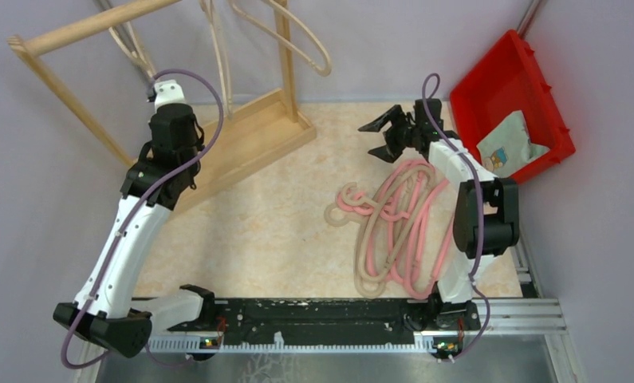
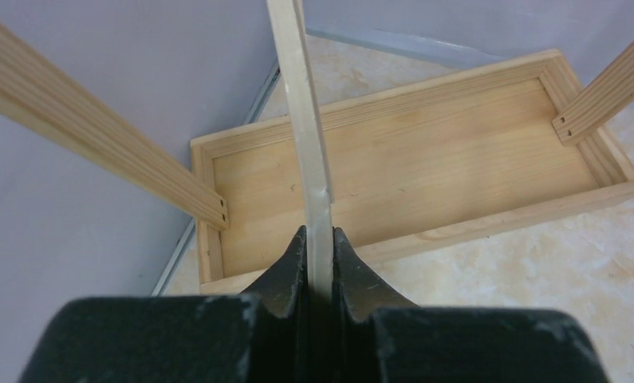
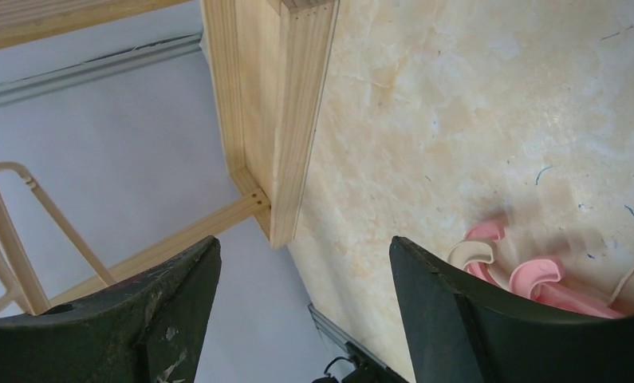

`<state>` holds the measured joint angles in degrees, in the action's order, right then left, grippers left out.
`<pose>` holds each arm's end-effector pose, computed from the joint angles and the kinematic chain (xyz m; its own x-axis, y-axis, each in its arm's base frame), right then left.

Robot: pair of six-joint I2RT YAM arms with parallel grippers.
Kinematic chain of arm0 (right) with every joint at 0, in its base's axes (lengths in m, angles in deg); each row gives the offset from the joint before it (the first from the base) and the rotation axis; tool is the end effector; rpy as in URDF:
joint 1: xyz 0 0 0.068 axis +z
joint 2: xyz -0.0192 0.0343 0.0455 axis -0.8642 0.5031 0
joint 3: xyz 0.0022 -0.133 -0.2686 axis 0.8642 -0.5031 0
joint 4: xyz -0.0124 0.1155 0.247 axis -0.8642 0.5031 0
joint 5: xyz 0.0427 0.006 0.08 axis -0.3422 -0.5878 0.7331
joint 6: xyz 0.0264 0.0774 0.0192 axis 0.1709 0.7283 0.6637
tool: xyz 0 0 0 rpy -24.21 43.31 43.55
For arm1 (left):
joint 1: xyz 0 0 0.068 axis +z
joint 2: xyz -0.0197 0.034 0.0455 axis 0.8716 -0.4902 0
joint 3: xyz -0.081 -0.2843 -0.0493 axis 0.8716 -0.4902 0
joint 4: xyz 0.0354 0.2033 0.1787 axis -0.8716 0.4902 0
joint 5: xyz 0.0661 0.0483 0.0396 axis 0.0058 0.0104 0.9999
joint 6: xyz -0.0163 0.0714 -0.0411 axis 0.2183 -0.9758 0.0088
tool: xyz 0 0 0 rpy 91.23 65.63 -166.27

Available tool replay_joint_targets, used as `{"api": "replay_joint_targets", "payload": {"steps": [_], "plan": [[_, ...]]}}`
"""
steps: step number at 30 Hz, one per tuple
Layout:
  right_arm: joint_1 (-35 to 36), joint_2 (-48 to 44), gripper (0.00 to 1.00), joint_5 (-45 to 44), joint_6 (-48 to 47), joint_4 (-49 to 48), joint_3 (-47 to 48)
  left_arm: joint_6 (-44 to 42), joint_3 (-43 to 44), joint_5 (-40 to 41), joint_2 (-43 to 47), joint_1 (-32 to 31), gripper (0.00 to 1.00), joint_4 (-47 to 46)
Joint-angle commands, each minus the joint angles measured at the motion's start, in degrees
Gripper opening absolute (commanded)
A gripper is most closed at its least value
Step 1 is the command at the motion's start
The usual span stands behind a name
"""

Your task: Organize the hangers

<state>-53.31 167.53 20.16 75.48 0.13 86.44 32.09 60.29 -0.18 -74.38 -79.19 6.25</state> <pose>0.4309 0.0891 0.2619 -0.7381 0.6729 -0.0499 0.3205 0.4147 0.8516 0.2503 -0.0323 0.4569 -0.2865 -0.0158 -0.9580 -0.3973 0.9118 0.1037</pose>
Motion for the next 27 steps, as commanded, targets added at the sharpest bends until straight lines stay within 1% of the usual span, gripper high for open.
{"api": "replay_joint_targets", "payload": {"steps": [1,5,10,16,20,24,27], "plan": [[-0.7,0.9,0.77,0.9,-0.9,-0.7,3.6,-5.4,3.7,-0.4,-2.2,-0.6,0.00,-8.5],[-1.0,1.4,0.77,0.8,-1.0,-0.4,4.1,-6.9,5.2,-0.8,-4.3,-1.1,0.00,-11.1],[-1.6,2.0,0.77,1.3,-1.1,-0.5,3.9,-4.1,2.6,-1.9,-4.3,-2.8,0.00,-11.6],[-1.8,2.8,0.76,1.7,-1.2,-0.9,3.5,-2.9,2.6,3.4,-4.3,-8.8,0.00,-10.7],[-1.9,3.1,0.76,2.2,-1.5,-1.3,2.8,0.1,3.3,6.2,-4.4,-12.6,0.00,-7.5],[-1.9,3.4,0.76,2.7,-1.6,-1.5,1.7,1.6,2.9,8.1,-4.3,-14.4,0.00,-6.1],[-1.9,3.9,0.76,3.1,-1.8,-1.4,1.8,-0.8,4.5,8.9,-4.8,-14.4,0.00,-8.2]]}}
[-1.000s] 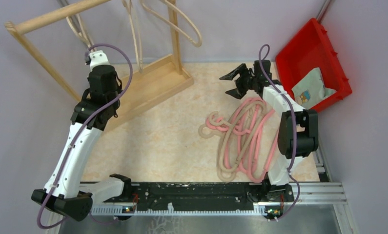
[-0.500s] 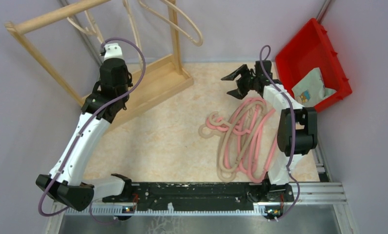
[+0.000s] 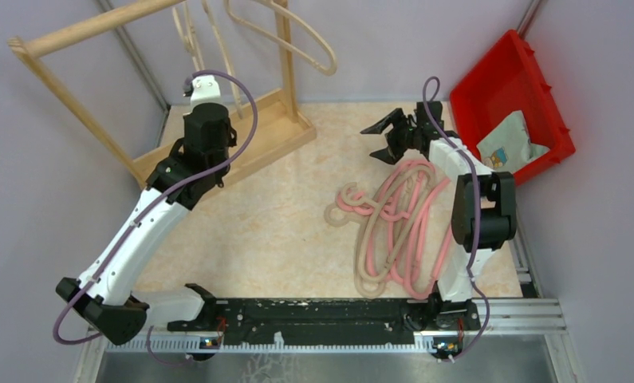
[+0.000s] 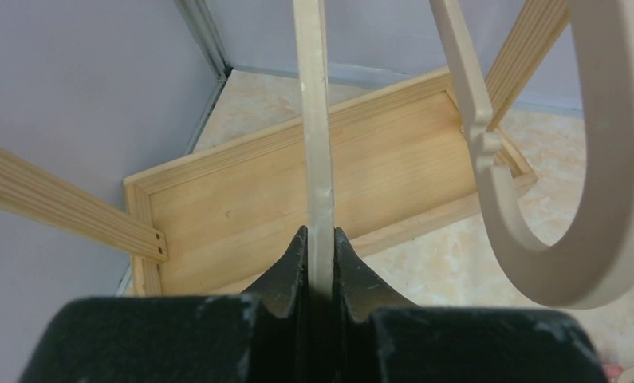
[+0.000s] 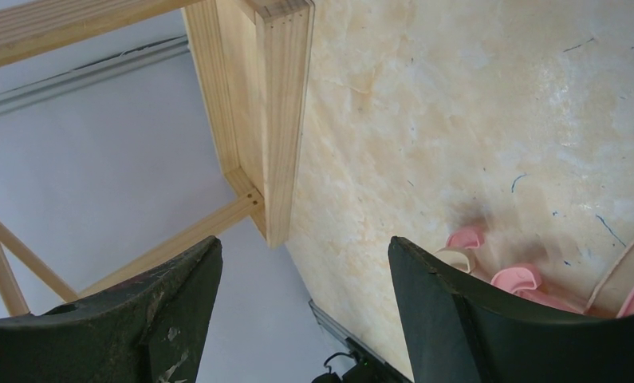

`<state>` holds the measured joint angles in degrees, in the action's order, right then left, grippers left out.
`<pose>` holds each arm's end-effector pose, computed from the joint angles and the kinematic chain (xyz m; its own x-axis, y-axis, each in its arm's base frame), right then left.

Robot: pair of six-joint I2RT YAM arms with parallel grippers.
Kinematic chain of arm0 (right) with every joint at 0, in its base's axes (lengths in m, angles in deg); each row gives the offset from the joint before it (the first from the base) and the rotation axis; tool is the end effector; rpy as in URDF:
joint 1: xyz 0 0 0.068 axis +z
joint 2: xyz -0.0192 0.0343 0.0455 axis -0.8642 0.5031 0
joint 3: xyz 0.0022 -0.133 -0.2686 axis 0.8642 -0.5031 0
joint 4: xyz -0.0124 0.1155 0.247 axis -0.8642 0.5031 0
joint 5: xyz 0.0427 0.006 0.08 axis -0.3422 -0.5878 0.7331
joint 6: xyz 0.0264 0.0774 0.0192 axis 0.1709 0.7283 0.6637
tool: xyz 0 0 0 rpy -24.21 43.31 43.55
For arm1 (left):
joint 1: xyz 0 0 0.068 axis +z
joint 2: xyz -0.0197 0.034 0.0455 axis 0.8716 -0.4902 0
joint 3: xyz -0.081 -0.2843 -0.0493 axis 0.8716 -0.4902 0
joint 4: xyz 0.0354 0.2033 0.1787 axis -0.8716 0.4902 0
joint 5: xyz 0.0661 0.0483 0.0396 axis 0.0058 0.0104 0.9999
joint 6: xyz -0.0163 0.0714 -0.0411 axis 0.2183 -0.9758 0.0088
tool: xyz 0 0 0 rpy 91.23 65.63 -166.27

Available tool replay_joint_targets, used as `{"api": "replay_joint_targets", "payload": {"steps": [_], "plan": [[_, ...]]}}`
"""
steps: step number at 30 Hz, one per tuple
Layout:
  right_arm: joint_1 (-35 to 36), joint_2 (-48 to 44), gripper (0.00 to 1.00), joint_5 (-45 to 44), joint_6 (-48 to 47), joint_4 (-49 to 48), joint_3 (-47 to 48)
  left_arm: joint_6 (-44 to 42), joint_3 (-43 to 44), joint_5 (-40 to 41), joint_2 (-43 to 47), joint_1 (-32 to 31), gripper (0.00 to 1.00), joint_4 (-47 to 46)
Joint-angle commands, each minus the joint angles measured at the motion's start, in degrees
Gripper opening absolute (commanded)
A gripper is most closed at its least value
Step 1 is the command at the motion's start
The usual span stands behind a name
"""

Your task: Organize the hangers

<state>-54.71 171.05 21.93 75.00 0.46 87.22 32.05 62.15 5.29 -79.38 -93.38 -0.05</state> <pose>0.4417 0.0812 0.2410 -0.7420 0.6704 -0.0064 0.3614 0.4080 0.8384 0.2608 -0.1035 0.4620 -0.2241 0.0298 -0.9741 -0.2552 0.9629 0.0882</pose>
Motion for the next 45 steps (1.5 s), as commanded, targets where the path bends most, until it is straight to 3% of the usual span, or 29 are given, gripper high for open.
{"api": "replay_joint_targets", "payload": {"steps": [1,10,22,34,45], "plan": [[-0.5,0.6,0.76,1.4,-1.5,-1.8,1.3,-1.8,3.6,3.9,-0.3,-0.2,0.00,-2.6],[-0.7,1.5,0.76,2.6,-1.6,-1.8,1.8,-5.2,9.2,3.8,-5.2,1.5,0.00,-3.5],[-1.7,0.4,0.75,3.0,-1.5,-2.2,-0.2,-3.2,21.1,-10.3,-13.4,13.0,0.00,4.8],[-2.3,-0.4,0.74,3.1,-0.3,-3.8,-3.0,0.5,24.0,-21.1,-19.4,13.4,0.00,11.1],[-3.4,-1.1,0.74,3.3,0.0,-4.6,-4.3,-0.1,28.0,-27.1,-27.0,12.9,0.00,9.9]]}}
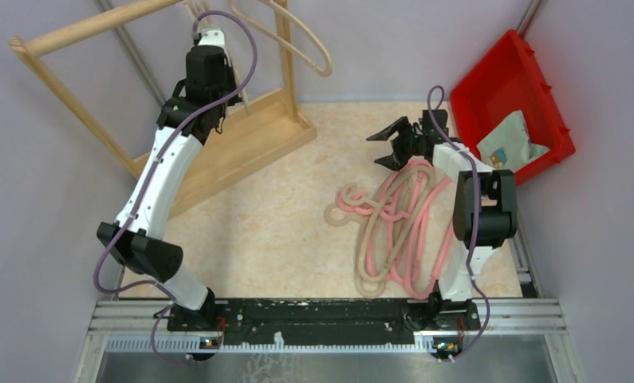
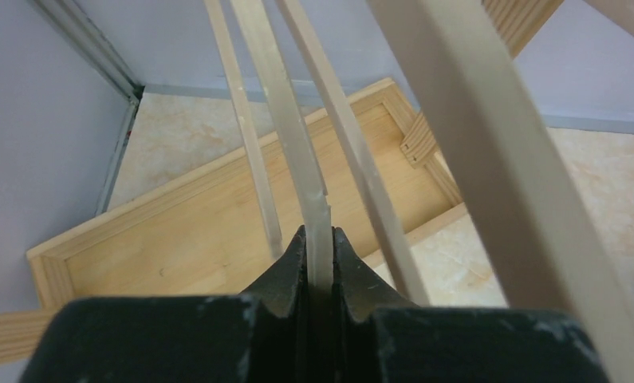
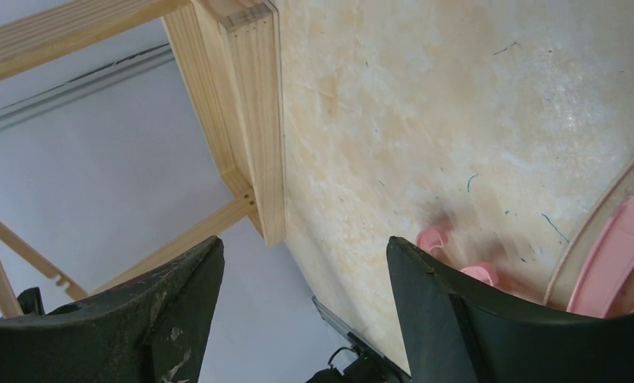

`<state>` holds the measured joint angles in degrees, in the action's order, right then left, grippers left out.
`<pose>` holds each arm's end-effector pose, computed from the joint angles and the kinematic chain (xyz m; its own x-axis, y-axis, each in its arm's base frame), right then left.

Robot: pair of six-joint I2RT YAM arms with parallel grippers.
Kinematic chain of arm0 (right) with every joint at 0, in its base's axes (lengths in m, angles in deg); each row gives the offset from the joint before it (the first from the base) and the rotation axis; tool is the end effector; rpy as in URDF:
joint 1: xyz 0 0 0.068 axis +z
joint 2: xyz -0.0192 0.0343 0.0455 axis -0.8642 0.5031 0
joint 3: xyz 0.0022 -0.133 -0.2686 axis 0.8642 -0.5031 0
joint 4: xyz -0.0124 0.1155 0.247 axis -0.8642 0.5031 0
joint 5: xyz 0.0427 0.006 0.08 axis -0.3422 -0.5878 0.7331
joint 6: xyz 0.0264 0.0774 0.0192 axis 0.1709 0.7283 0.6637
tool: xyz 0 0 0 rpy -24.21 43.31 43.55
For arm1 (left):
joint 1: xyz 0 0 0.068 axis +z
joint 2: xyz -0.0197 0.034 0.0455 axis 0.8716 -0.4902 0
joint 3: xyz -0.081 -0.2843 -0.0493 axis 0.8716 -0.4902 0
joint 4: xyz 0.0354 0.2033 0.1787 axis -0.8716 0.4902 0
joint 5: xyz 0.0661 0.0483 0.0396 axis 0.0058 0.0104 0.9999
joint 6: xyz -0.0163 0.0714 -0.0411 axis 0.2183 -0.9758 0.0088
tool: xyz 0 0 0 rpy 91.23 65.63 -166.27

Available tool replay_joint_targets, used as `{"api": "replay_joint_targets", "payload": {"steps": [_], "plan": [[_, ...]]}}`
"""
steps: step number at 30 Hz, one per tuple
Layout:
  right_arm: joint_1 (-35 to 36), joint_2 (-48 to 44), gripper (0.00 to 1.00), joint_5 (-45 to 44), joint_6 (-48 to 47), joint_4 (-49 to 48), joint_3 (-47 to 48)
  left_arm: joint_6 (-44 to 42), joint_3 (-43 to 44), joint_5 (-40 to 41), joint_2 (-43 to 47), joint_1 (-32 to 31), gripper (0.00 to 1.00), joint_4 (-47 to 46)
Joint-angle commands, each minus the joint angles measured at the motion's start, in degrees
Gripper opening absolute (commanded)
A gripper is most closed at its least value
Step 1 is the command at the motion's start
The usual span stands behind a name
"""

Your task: Organize the hangers

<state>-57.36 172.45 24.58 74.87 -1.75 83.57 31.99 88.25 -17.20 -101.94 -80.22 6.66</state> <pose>0.4390 0.0632 0.2135 -0.7335 0.6780 0.0487 0.4075 0.3813 0.8298 0.3816 -0.1030 0.4820 -0.3258 -0.0196 -0.9452 -0.1110 0.9937 0.0176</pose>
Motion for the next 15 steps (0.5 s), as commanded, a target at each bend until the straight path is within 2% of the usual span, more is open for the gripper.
{"api": "replay_joint_targets", "payload": {"steps": [1,15], "plan": [[-0.9,-2.6,0.74,0.6,0.1,-2.4,-0.9,-0.2,2.6,-4.9,-5.1,-0.4,0.00,3.0],[-2.0,-2.6,0.74,0.6,0.0,-2.6,-1.7,0.4,11.4,-9.1,-14.1,-4.9,0.00,3.0]]}}
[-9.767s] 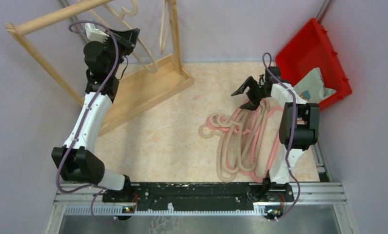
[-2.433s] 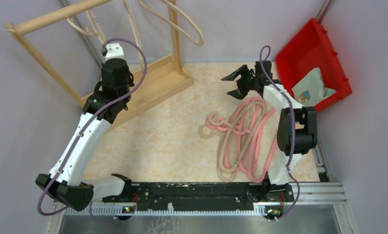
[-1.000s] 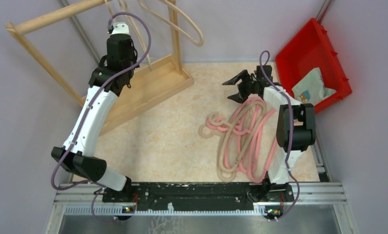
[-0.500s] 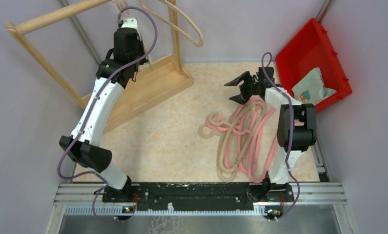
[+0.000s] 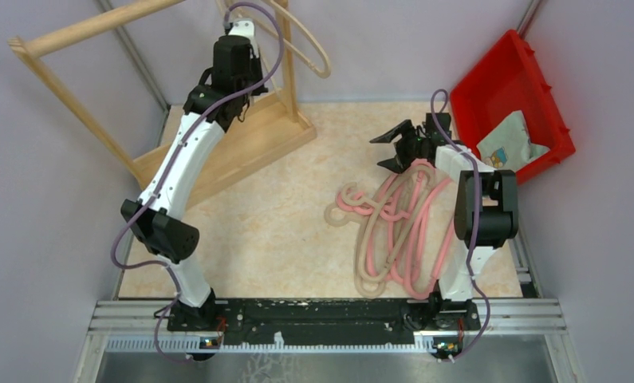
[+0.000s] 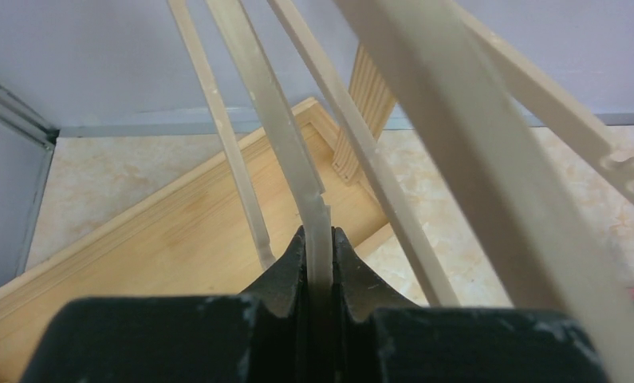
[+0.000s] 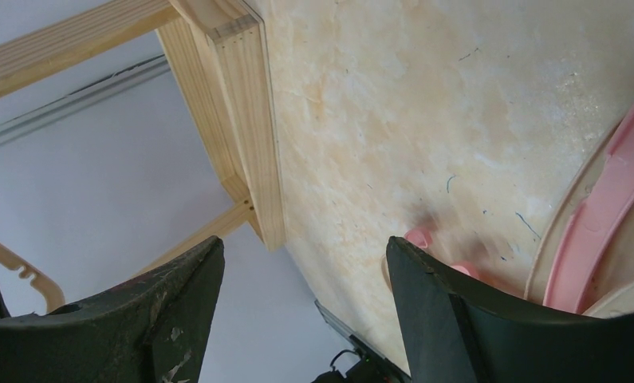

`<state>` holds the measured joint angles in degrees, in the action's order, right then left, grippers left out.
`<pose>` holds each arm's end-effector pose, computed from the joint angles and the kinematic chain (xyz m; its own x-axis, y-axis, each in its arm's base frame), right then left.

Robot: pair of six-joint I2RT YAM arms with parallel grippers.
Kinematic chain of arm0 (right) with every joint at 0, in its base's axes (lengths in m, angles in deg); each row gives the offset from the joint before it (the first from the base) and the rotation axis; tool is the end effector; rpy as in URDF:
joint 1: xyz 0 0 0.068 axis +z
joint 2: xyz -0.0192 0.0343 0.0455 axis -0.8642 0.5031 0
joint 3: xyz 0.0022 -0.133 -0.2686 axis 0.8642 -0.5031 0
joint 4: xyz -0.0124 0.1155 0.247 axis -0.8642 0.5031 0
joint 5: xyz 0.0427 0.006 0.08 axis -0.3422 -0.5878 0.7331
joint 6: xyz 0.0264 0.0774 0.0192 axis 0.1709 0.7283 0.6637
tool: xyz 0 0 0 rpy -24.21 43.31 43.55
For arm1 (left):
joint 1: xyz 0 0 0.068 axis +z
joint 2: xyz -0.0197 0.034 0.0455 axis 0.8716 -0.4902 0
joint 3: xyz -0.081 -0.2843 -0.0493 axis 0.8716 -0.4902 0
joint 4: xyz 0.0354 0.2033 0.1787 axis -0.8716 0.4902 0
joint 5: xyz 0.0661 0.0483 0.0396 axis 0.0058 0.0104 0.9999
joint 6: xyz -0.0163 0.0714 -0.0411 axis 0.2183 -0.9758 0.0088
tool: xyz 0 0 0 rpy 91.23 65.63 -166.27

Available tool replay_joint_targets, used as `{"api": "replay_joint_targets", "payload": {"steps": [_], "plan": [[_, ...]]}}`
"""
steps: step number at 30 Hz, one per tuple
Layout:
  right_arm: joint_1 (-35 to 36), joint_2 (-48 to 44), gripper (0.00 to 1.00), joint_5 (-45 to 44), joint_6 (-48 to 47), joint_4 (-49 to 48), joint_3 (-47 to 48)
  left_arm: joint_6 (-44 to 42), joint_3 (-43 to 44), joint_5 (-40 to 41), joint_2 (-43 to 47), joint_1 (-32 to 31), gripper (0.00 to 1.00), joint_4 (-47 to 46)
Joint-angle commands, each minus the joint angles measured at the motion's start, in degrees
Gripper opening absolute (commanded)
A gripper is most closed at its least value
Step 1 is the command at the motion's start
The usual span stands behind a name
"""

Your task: Organize the hangers

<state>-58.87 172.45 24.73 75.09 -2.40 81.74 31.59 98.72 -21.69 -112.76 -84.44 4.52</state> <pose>0.4355 0.0517 0.2037 -0.7138 0.6971 0.0676 0.4365 0.3673 0.8213 0.4247 -0.1595 0.4767 -0.3094 -0.0006 -0.9509 0.0382 0.9992 -0.0131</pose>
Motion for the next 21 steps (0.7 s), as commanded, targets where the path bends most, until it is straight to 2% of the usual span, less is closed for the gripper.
{"api": "replay_joint_targets", "payload": {"steps": [1,11,16,21], "plan": [[-0.4,-2.5,0.74,0.4,-0.2,-2.0,0.1,0.8,1.5,-5.1,-4.0,-0.8,0.00,5.3],[-0.8,-1.7,0.74,0.5,-0.8,-1.0,1.0,1.2,9.2,-10.5,-11.2,-1.8,0.00,5.1],[-0.9,-1.8,0.77,0.3,-1.4,-0.3,1.1,1.3,9.7,-12.2,-10.5,-1.8,0.01,4.4],[-0.9,-1.9,0.80,-0.3,-2.3,0.8,1.4,-0.1,6.3,-12.6,-6.1,-1.8,0.30,1.2]]}}
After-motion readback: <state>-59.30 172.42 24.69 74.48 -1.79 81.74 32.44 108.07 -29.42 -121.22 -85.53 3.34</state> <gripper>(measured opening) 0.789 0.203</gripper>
